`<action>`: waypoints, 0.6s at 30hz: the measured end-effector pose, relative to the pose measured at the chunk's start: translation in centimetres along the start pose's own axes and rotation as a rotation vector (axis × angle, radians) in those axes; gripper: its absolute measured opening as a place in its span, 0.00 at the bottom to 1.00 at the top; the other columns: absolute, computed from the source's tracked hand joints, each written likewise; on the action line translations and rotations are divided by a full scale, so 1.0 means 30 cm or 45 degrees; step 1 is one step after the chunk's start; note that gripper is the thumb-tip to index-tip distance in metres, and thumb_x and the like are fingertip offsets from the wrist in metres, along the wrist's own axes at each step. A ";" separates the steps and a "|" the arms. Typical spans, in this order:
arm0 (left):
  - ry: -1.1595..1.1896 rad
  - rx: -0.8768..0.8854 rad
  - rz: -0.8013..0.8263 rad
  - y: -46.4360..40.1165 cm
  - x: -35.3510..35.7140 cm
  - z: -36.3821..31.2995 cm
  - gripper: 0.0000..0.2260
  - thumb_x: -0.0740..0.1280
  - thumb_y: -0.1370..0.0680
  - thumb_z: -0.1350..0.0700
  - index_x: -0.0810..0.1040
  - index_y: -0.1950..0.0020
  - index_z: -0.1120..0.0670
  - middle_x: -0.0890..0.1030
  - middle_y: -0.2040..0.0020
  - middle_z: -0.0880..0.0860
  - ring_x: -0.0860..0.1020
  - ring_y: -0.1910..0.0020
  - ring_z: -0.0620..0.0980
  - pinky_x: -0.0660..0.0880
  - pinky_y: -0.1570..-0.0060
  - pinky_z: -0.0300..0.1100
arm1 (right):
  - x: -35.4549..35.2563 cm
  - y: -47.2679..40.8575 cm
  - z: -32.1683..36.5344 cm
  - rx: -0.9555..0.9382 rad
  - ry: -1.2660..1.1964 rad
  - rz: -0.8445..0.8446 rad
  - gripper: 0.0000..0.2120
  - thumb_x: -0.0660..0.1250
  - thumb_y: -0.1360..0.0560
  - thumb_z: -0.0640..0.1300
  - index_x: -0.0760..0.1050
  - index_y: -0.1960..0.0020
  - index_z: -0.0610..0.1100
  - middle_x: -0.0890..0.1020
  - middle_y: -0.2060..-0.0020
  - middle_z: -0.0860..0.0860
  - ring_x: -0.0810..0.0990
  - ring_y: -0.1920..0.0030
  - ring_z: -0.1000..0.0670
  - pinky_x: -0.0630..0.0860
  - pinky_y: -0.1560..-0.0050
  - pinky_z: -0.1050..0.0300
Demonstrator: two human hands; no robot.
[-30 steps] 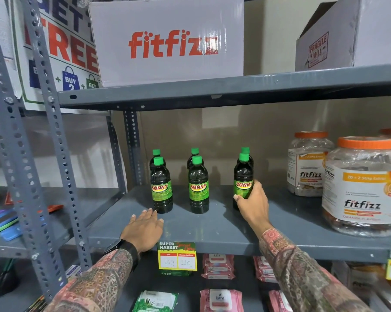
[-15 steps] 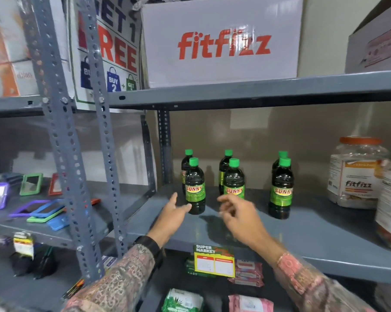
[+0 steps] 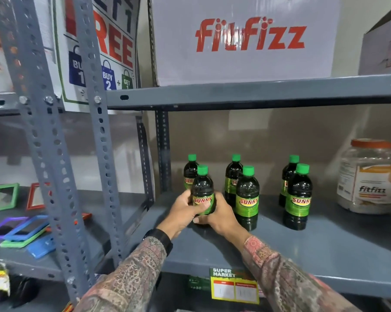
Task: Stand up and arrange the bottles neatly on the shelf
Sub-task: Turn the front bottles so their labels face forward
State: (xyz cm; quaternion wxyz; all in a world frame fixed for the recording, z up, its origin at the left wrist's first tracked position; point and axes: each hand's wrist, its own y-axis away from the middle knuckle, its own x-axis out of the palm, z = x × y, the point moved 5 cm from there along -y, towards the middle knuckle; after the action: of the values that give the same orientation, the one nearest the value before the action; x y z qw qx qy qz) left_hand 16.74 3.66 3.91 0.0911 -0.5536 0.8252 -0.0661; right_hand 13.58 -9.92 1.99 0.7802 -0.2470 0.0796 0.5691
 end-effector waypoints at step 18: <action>-0.034 0.081 0.053 0.141 -0.014 -0.010 0.17 0.75 0.23 0.60 0.81 0.35 0.50 0.88 0.45 0.48 0.85 0.43 0.45 0.80 0.50 0.35 | 0.018 0.146 0.025 -0.048 0.016 -0.080 0.44 0.87 0.40 0.43 0.70 0.30 0.51 0.84 0.45 0.56 0.82 0.46 0.56 0.77 0.46 0.61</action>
State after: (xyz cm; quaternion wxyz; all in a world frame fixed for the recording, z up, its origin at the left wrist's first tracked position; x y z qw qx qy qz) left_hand 13.00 5.66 3.33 0.1211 -0.5338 0.8328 -0.0827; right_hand 9.58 -8.09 1.11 0.7924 -0.2675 0.0660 0.5442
